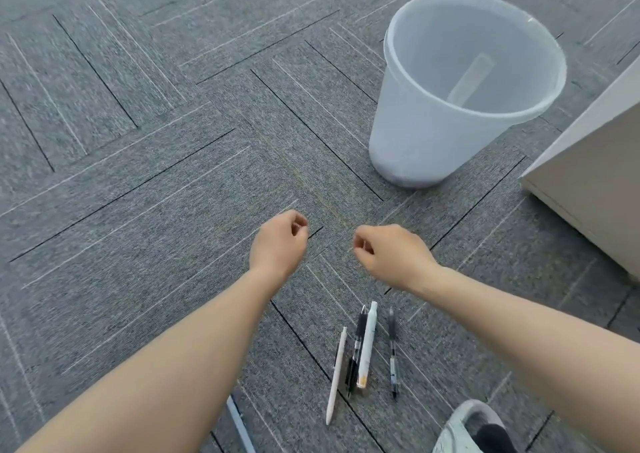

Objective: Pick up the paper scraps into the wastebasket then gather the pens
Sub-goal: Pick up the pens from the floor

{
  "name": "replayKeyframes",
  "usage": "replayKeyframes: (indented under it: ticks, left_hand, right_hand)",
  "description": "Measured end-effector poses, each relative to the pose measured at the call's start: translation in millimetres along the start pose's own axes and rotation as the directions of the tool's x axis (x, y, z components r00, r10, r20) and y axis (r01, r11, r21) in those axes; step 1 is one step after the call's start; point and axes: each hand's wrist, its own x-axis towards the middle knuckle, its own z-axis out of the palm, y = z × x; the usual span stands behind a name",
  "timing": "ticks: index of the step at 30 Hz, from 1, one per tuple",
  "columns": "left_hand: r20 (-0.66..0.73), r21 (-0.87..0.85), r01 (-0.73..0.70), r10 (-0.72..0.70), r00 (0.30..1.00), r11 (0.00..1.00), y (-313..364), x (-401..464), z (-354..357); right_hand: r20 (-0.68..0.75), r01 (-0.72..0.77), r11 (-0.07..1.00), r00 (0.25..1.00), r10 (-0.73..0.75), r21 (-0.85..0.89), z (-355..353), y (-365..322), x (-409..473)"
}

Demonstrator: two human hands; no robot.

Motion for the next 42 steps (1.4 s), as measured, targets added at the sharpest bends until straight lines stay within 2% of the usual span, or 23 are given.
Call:
replayKeyframes:
  ticks: [3,6,9,13,17,20,23,27,31,36,38,40,42]
  left_hand:
    - [0.076,0.066,0.059,-0.064,0.995,0.996,-30,-25,17]
    - [0.096,0.119,0.130,-0.141,0.985,0.984,-54,-47,27]
    - [0.083,0.202,0.211,-0.231,0.969,0.956,-70,-74,27]
    - [-0.033,0.226,0.383,-0.386,0.922,0.896,-85,-118,20]
    - [-0.064,0.272,0.551,-0.557,0.828,0.789,-103,-162,20]
    - [-0.064,0.269,0.627,-0.636,0.769,0.731,-106,-192,30]
    - [-0.037,0.228,0.683,-0.695,0.718,0.694,-104,-214,41]
    - [0.001,0.168,0.700,-0.710,0.704,0.694,-103,-224,54]
    - [-0.069,0.083,0.754,-0.751,0.656,0.651,-101,-220,59]
    - [-0.131,-0.033,0.833,-0.828,0.545,0.553,-111,-212,65]
    - [-0.144,-0.008,0.827,-0.819,0.555,0.562,-111,-210,66]
    - [-0.140,0.002,0.786,-0.779,0.612,0.618,-105,-207,66]
    - [-0.095,-0.020,0.723,-0.722,0.686,0.690,-92,-202,70]
  right_hand:
    - [0.234,-0.038,0.990,0.970,0.069,-0.136,42,15,-23]
    - [0.332,-0.075,0.966,0.930,0.158,-0.249,68,30,-45]
    - [0.299,-0.106,0.942,0.932,0.206,-0.318,75,33,-57]
    - [0.296,-0.221,0.919,0.899,0.322,-0.326,80,28,-61]
    - [0.293,-0.316,0.900,0.867,0.403,-0.301,94,20,-62]
    - [0.278,-0.342,0.885,0.859,0.431,-0.315,106,11,-68]
    - [0.268,-0.345,0.880,0.859,0.436,-0.326,116,5,-72]
    - [0.265,-0.331,0.895,0.872,0.411,-0.299,127,-2,-80]
    - [0.230,-0.278,0.907,0.905,0.358,-0.316,134,-2,-84]
    - [0.180,-0.251,0.934,0.936,0.301,-0.253,138,-1,-89]
    - [0.169,-0.251,0.944,0.942,0.289,-0.215,140,-1,-89]
    - [0.173,-0.235,0.954,0.948,0.267,-0.184,140,0,-89]
    - [0.181,-0.251,0.965,0.948,0.261,-0.074,138,3,-89]
